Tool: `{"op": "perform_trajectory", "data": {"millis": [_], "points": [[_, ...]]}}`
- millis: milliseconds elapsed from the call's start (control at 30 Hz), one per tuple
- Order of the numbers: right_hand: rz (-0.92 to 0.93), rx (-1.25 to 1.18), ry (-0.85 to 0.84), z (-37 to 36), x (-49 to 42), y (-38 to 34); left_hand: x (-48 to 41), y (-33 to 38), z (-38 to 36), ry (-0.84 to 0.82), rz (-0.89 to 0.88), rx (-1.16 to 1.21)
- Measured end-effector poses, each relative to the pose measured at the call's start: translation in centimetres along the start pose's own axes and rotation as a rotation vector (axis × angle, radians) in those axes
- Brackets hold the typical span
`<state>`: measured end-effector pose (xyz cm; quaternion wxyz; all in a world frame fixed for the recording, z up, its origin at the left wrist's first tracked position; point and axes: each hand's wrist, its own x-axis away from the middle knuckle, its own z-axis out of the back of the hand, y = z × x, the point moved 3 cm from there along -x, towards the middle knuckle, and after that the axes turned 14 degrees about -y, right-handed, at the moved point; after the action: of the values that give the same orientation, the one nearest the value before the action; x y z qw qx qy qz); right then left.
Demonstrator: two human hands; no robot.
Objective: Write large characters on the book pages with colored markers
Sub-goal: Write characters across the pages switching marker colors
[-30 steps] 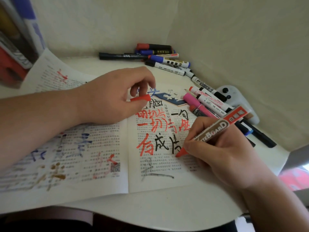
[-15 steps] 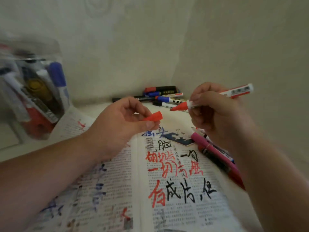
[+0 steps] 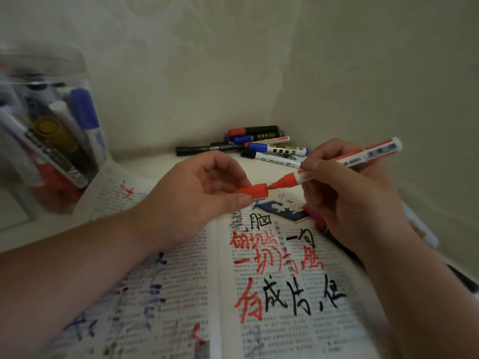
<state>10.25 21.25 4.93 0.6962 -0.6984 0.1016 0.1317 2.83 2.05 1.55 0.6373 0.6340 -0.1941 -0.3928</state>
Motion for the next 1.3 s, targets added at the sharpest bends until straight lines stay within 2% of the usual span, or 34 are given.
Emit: {"op": "perform_trajectory", "data": {"millis": [200,367,433,533,633,733,800,1300], "points": [[-0.096,0.232,-0.158,-0.6,0.5,0.5,-0.2,-0.4,-0.4,-0.031,0.003,-0.203],[-0.031,0.504,-0.174,-1.5,0.4,0.9,0.4,-0.1,-1.6,-0.101,0.045,-0.454],[-0.030,0.544,-0.188,-1.9,0.3,1.2,0.5,0.0,-1.7,-0.127,0.068,-0.545],[0.019,0.549,-0.122,-2.2,0.4,1.2,0.4,0.1,-1.6,-0.129,0.089,-0.660],[0.088,0.533,-0.122,-2.7,0.6,1.0,0.5,0.1,-1.6,-0.121,0.099,-0.668],[0.114,0.779,-0.145,-3.1,0.6,1.0,0.5,-0.1,-1.5,-0.121,0.076,-0.638],[0.104,0.861,-0.145,-3.3,0.5,1.3,0.5,-0.3,-1.4,-0.128,0.079,-0.615],[0.204,0.753,-0.035,-4.2,0.9,2.1,0.3,-0.6,-1.3,-0.130,0.081,-0.604]]}}
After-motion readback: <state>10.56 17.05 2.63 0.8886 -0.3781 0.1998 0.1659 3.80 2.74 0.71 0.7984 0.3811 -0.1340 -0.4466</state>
